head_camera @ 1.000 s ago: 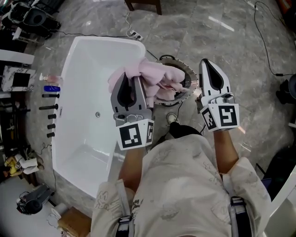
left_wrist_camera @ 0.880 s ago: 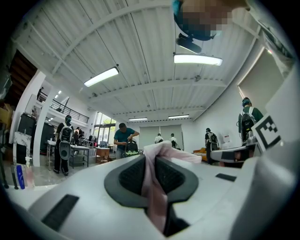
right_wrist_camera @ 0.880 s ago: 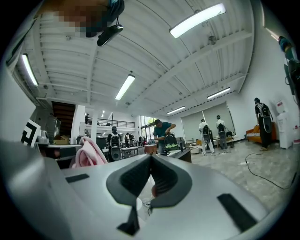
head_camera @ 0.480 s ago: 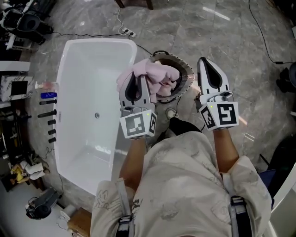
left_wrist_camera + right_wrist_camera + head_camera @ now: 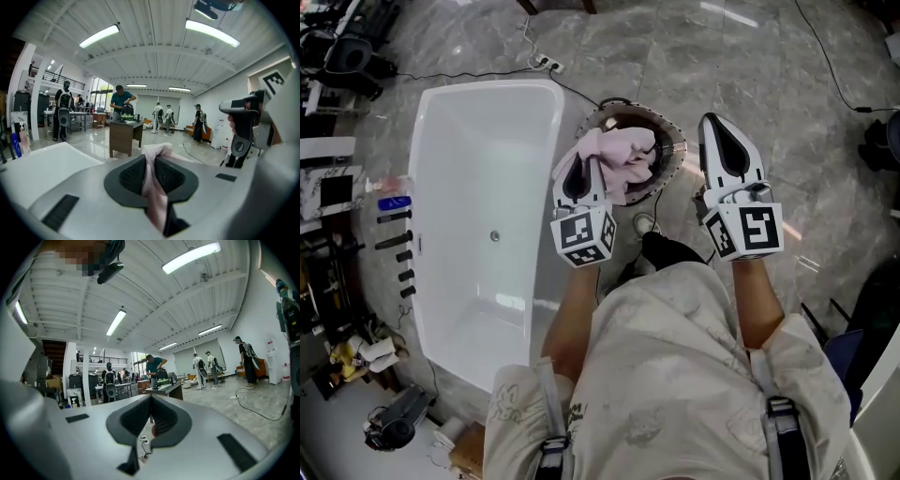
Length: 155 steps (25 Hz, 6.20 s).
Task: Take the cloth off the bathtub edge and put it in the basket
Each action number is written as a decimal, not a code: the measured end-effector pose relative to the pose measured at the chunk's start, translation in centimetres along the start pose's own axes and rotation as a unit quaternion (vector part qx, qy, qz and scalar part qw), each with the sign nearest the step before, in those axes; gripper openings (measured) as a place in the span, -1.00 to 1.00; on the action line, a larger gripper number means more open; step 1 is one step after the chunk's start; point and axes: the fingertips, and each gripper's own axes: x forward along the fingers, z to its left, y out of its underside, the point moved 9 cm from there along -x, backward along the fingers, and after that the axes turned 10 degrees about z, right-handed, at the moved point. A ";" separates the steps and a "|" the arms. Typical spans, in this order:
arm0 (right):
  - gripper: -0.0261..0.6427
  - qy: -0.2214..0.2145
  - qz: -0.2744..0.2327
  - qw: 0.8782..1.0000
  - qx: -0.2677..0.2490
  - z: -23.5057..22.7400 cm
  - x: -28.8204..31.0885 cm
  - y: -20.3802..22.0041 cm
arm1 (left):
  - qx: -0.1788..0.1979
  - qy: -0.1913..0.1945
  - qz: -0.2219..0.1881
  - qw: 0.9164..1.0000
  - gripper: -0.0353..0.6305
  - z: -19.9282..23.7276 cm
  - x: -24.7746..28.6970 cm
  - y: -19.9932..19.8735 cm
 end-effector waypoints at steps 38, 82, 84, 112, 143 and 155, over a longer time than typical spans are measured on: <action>-0.95 0.007 0.048 0.999 -0.004 -1.0 -0.7 3.4 | -0.063 -0.039 0.351 0.934 -0.77 1.6 10.9 17.2; -0.95 -0.174 0.056 0.982 -0.057 12.6 4.5 1.2 | -0.225 -0.166 0.205 0.938 -0.46 11.7 -3.7 15.6; -0.95 -0.197 0.056 0.977 -0.064 14.9 5.0 1.3 | -0.244 -0.179 0.184 0.935 -0.46 13.3 -5.9 15.9; -0.95 -0.496 0.064 0.851 -0.158 47.3 0.3 3.5 | -0.207 -0.490 0.005 0.847 -0.46 21.1 -45.0 18.7; -0.95 -0.594 -0.015 0.788 -0.163 65.3 -10.8 3.0 | -0.117 -0.609 -0.156 0.769 -0.88 20.0 -66.7 14.9; -0.95 -0.587 -0.019 0.789 -0.179 66.3 -13.0 3.8 | -0.137 -0.612 -0.169 0.760 -0.88 20.2 -68.8 17.0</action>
